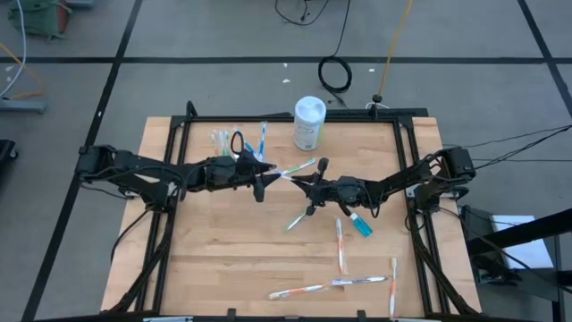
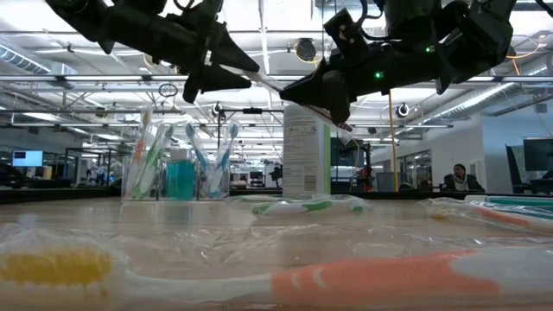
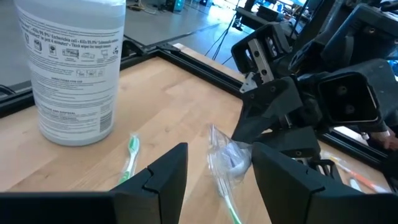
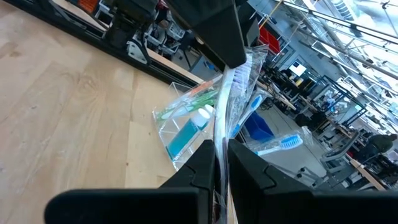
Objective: Pick & Place toothbrushing station
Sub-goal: Put the violet toothbrush into the right of the transparent organizer
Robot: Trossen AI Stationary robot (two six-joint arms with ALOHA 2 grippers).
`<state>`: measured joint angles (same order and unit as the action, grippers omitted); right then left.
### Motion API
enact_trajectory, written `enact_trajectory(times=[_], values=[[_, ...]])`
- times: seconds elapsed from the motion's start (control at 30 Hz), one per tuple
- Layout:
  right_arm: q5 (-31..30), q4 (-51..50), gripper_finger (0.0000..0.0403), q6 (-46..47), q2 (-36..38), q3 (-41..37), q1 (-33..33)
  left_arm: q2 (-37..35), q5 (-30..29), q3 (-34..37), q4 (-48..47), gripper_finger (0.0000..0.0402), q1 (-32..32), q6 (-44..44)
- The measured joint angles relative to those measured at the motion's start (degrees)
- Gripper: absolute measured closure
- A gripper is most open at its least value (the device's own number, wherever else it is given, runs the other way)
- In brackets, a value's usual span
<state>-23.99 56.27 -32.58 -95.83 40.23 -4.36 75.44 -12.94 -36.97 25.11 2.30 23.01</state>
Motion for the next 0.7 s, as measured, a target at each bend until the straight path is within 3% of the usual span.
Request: enact_trajectory(times=[0.13,0.43,0.7], values=[[0.00,0.00,0.0383,0.00,0.00,0.00,0.02,0.00,0.04,0.00,0.01,0.0226,0.02,-0.18],[-0.05,-0.05,0.0383,0.20,0.00,0.00,0.04,0.00,0.36,0.00,0.08,0.0310,-0.04,-1.65],[-0.09,-0.18,0.0376,0.17,0.00,0.00,0.07,-0.02,0.56,-0.07,0.23,0.0349,-0.08,-1.69]])
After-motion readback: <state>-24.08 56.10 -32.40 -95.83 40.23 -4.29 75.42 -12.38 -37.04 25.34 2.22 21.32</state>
